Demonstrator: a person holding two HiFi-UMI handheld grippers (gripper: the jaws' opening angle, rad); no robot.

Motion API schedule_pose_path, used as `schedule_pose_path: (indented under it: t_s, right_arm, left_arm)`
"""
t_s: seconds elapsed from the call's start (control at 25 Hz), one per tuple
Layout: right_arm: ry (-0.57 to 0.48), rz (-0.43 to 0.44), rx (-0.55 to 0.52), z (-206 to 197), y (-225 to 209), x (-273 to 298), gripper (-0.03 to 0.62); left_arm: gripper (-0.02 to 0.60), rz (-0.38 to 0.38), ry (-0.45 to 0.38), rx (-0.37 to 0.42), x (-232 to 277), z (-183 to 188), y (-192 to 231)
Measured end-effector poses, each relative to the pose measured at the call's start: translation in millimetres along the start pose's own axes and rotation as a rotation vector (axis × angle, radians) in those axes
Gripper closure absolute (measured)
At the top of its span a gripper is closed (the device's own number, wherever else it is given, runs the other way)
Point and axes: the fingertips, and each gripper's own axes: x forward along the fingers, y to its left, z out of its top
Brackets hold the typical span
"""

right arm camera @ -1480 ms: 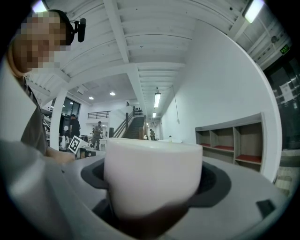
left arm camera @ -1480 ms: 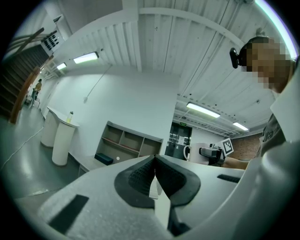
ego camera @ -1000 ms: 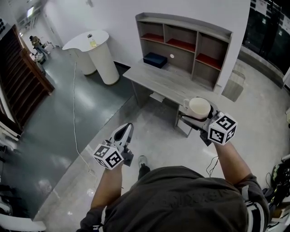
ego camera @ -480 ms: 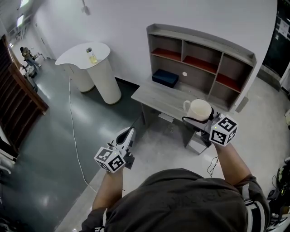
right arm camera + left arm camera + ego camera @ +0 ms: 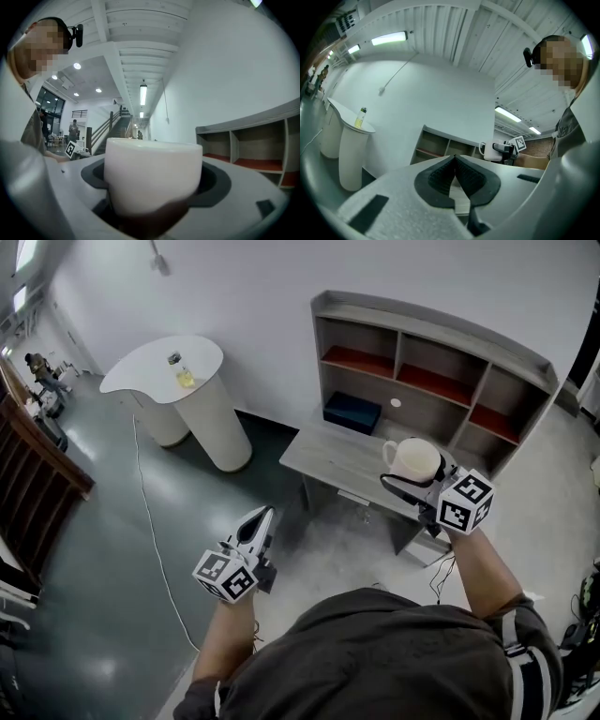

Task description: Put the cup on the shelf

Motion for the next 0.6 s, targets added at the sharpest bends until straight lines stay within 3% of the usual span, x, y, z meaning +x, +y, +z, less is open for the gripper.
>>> schedule_pose_path:
  t_s: [0.28, 0.6]
  right_arm:
    - [-0.001, 0.033, -0.005, -8, -63, 64, 0.132]
    - [-0.01, 0.106, -0.004, -2, -183, 150, 0.132]
  left_arm:
    - [0.577, 0.03, -0.002, -0.003, 56, 0, 54]
    - [0.577, 0.101, -0.034, 0.04, 169, 17, 118]
